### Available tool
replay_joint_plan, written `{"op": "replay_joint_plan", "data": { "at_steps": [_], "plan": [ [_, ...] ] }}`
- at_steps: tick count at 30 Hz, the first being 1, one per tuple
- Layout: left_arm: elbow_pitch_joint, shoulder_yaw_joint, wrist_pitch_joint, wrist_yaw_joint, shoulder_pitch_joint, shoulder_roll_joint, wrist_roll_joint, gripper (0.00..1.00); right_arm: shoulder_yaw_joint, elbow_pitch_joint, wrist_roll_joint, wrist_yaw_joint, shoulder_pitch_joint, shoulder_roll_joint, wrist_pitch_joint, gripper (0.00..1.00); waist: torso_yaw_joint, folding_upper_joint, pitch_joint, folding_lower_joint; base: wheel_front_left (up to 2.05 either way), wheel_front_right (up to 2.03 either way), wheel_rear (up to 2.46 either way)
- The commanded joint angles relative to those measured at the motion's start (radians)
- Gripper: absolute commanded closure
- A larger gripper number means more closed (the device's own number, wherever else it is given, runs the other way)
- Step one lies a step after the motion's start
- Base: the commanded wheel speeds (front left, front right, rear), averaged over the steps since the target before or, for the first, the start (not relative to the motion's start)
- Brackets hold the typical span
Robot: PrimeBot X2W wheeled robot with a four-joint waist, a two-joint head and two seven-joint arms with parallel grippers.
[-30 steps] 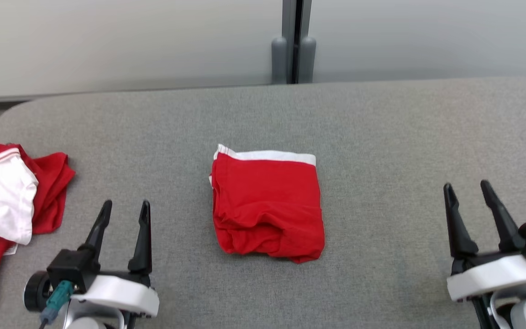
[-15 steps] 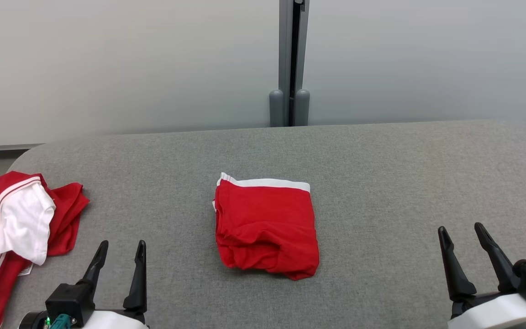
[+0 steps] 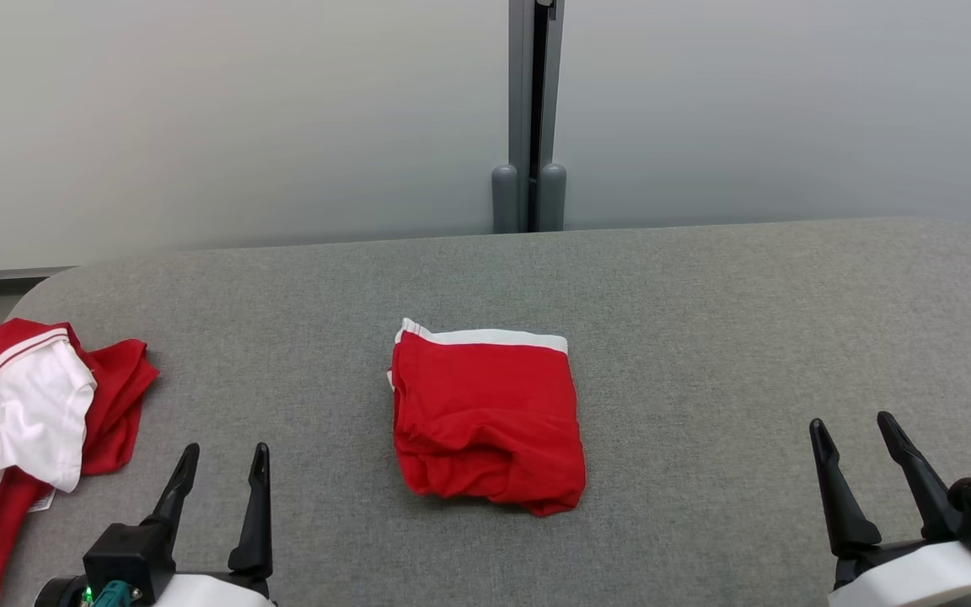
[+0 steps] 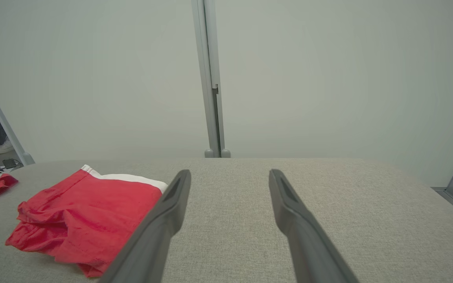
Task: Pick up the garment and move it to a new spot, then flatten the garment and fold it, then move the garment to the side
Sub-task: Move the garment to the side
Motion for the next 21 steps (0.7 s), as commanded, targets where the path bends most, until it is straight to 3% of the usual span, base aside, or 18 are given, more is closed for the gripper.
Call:
{"op": "replay_joint_plan", "data": {
  "at_steps": [1,14,21],
  "plan": [
    [-0.004,0.0,0.0,0.005,0.005,0.005,-0.004,0.0,0.0,-0.003,-0.002,0.0,0.002,-0.004,-0.001,0.0,0.0,0.0,0.0,0.0,0.0,0.0,0.0],
    [-0.011,-0.013,-0.005,0.01,-0.044,0.009,-0.001,0.0,0.0,0.028,0.009,0.0,-0.027,-0.004,-0.005,0.0,0.023,0.0,0.03,0.0,0.0,0.0,0.0],
    [-0.013,-0.036,-0.039,-0.006,-0.182,-0.014,-0.004,0.0,0.065,0.117,0.04,0.0,-0.16,-0.02,-0.018,0.0,0.105,0.0,0.185,0.0,0.0,0.0,0.0]
  ]
}}
